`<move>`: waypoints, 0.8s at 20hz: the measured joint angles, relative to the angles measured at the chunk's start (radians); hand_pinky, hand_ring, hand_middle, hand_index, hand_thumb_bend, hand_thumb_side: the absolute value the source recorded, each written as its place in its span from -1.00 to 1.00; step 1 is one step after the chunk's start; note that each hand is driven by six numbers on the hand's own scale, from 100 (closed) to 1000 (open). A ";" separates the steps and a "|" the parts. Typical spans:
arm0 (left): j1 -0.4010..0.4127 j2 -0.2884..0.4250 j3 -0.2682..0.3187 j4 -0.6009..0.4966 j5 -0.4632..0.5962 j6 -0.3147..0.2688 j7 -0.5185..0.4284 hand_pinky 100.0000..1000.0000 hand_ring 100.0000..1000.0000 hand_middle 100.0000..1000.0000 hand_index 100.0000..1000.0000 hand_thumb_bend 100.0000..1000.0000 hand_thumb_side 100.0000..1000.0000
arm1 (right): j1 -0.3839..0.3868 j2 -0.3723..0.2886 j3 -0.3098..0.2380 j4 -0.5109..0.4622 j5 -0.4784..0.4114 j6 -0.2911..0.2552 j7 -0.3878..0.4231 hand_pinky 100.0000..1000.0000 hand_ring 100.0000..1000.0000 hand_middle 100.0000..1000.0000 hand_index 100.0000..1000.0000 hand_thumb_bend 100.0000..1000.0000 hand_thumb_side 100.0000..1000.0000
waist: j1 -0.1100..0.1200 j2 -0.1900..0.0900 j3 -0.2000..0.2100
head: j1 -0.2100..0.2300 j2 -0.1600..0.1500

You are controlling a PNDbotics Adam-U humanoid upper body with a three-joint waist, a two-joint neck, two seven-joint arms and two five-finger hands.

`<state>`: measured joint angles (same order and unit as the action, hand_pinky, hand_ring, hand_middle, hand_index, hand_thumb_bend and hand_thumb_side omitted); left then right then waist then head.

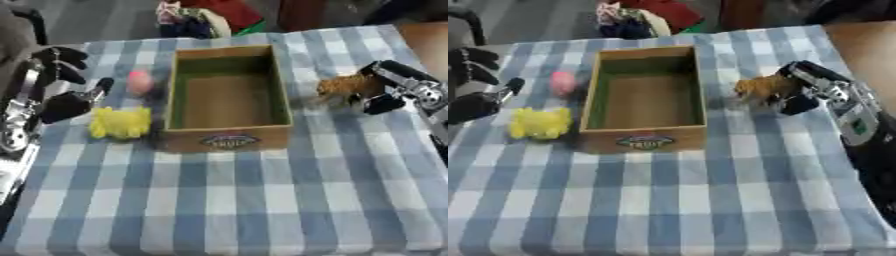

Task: Pick up objects on the table and place them in the box.

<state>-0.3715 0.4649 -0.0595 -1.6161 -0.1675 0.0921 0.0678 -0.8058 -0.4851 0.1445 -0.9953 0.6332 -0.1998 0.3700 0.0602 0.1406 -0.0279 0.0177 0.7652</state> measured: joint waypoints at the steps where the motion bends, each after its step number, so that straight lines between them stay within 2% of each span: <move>1: 0.000 0.000 0.000 0.000 0.000 0.000 0.000 0.21 -0.09 0.00 0.31 -0.11 -0.83 | -0.009 -0.004 0.005 -0.020 -0.008 -0.001 0.002 -0.32 -0.46 -0.65 -0.41 -1.00 -1.00 | 0.000 0.000 0.000 | 0.000 0.000; 8: 0.000 0.000 0.000 0.000 0.000 0.000 0.000 0.21 -0.09 0.00 0.31 -0.11 -0.83 | -0.088 -0.012 0.033 -0.108 -0.062 -0.001 0.045 -0.33 -0.46 -0.65 -0.41 -1.00 -1.00 | -0.003 -0.006 0.003 | -0.002 0.000; 12: 0.000 0.000 -0.002 0.000 0.000 0.000 -0.002 0.21 -0.09 0.00 0.31 -0.11 -0.83 | -0.135 0.015 0.035 -0.094 -0.061 0.009 0.055 -0.33 -0.46 -0.65 -0.41 -1.00 -1.00 | -0.008 -0.010 0.018 | -0.010 0.000; 16: -0.011 -0.002 -0.009 -0.001 0.000 -0.002 -0.006 0.21 -0.09 0.00 0.31 -0.11 -0.83 | -0.173 0.066 0.035 -0.032 -0.029 0.010 0.056 -0.32 -0.45 -0.64 -0.39 -1.00 -1.00 | -0.013 -0.012 0.044 | -0.022 0.000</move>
<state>-0.3828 0.4634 -0.0687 -1.6172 -0.1675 0.0900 0.0615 -0.9792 -0.4195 0.1793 -1.0277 0.6039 -0.1893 0.4262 0.0474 0.1287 0.0165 -0.0046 0.7652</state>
